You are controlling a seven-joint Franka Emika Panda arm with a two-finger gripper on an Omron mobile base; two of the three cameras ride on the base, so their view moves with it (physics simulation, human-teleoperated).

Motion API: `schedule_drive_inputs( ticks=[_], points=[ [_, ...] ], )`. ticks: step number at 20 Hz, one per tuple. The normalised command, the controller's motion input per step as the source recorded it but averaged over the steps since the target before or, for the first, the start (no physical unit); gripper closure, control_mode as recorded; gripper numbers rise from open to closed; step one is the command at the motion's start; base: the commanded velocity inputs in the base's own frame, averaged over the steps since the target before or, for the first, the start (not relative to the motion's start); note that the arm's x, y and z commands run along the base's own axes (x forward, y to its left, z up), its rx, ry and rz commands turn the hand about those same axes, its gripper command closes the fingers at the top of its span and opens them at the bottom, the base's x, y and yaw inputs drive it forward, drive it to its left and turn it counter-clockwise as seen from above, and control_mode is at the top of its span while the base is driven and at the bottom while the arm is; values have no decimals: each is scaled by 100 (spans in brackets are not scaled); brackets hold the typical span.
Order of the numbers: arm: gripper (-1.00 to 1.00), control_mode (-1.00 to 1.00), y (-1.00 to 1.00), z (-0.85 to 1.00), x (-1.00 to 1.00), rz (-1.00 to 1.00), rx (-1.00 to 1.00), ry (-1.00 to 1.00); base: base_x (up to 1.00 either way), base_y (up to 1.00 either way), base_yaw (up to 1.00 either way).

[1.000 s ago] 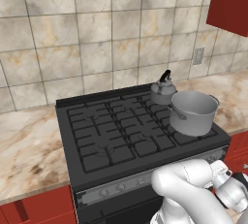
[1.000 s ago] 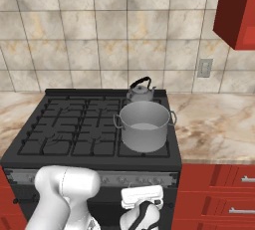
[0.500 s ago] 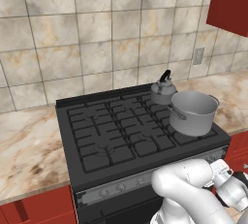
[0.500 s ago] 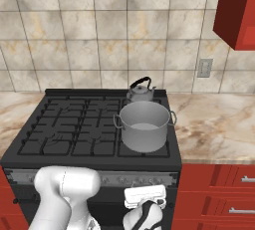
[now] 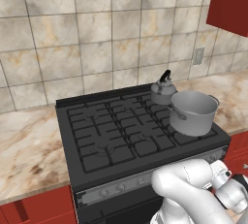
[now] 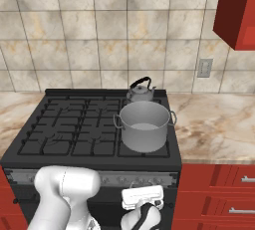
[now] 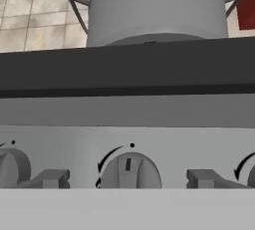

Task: Pick the kettle from the cabinet and place it on a stove burner. Then pick the pot from the counter and place it on another stove burner. Finally, turn both burners on.

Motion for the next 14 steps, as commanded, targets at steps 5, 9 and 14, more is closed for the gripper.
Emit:
schedule_drive_inputs(
  ticks=[5,9,14],
  points=[
    [100,-100,18,0,0,0,0,-2,0,0,0],
    [100,-100,12,0,0,0,0,-2,0,0,0],
    [100,-100,0,0,0,0,0,0,0,0,0]
  ],
)
